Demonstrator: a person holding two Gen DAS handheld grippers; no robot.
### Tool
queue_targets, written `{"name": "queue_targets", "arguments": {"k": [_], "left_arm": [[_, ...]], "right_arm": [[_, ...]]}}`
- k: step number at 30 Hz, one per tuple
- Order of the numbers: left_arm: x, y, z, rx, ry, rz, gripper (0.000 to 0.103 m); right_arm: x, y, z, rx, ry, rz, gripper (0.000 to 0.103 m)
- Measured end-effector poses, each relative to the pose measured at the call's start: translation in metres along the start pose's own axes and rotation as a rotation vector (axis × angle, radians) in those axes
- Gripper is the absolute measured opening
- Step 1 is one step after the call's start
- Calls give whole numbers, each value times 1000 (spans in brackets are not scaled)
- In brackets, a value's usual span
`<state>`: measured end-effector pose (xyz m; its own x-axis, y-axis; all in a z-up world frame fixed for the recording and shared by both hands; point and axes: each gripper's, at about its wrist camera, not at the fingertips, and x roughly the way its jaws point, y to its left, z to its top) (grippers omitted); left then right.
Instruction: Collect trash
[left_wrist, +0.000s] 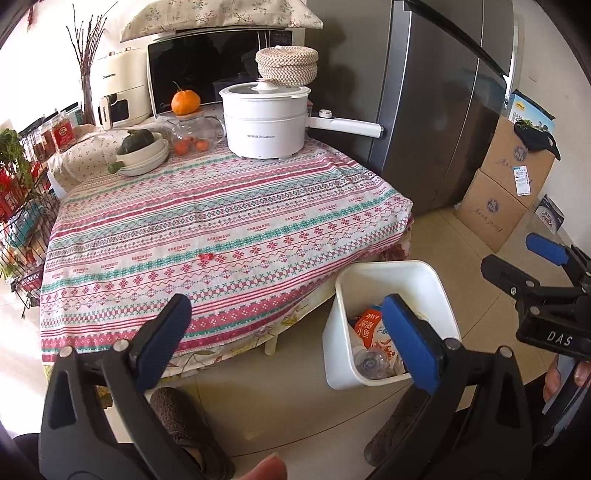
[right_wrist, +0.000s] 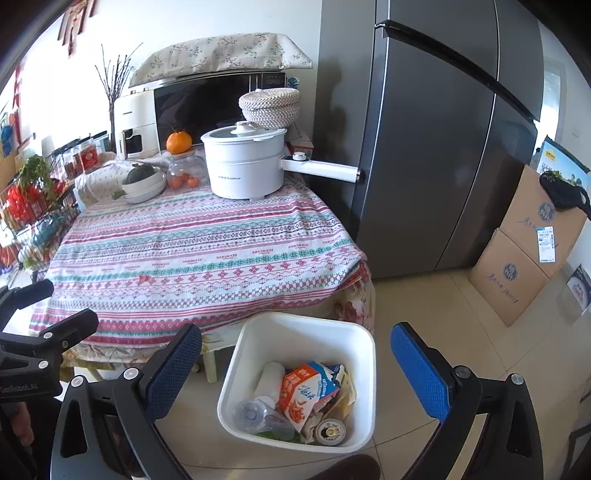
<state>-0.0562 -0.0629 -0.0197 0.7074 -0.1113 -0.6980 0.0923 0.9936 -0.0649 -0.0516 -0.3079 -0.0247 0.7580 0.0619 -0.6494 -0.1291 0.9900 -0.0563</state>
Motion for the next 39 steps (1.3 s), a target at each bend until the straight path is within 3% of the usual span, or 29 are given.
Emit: {"name": "queue_targets", "arguments": {"k": [39], "left_arm": [[-3,-5,-2,3,-6,23,102]], "right_arm": [[3,1,-1,5,3,-16,103]]}}
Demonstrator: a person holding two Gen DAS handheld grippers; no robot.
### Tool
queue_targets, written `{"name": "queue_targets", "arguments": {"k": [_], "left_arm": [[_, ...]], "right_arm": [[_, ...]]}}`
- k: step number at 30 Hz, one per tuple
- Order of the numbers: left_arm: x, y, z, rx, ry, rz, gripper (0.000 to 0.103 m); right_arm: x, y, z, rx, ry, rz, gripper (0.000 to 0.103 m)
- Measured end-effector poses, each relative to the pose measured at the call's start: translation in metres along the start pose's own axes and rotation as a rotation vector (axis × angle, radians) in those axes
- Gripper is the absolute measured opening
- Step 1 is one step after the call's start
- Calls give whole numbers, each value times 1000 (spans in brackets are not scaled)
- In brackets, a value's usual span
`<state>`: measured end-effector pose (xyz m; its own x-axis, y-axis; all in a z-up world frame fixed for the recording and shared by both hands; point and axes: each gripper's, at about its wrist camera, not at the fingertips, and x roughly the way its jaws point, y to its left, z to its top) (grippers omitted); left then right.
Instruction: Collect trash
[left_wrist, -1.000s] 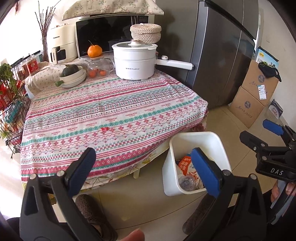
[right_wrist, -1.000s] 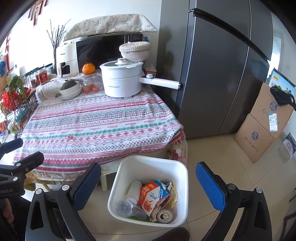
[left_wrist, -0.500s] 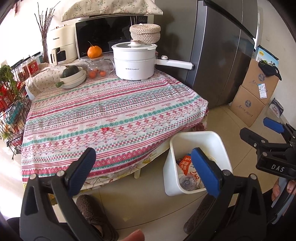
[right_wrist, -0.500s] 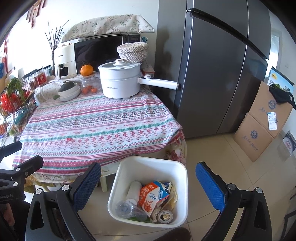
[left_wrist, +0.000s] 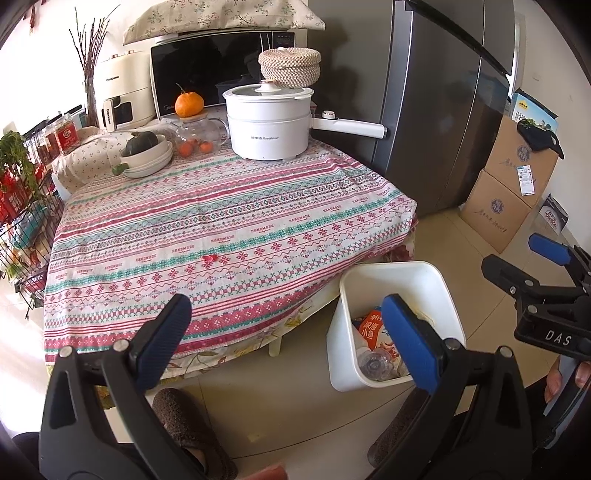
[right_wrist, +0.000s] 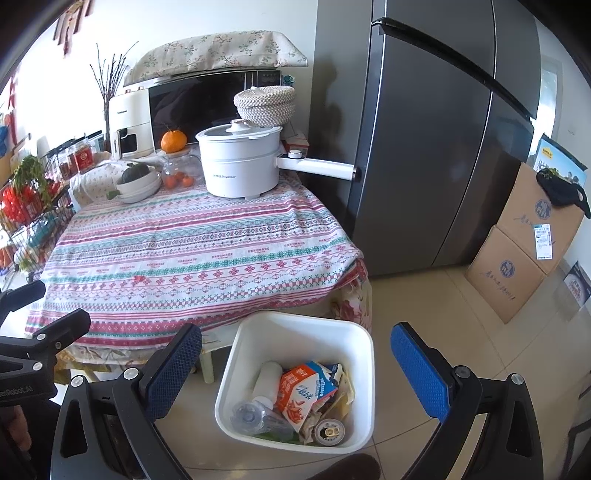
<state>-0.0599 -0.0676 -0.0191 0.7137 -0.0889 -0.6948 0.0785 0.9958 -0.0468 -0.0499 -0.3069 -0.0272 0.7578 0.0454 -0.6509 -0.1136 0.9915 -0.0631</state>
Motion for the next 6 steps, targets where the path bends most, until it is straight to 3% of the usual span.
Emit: {"name": "queue_targets", "arguments": {"k": [6], "left_arm": [[2,2,2,-15,13,-24,102]], "right_arm": [[1,0,0,6,1,3,103]]}}
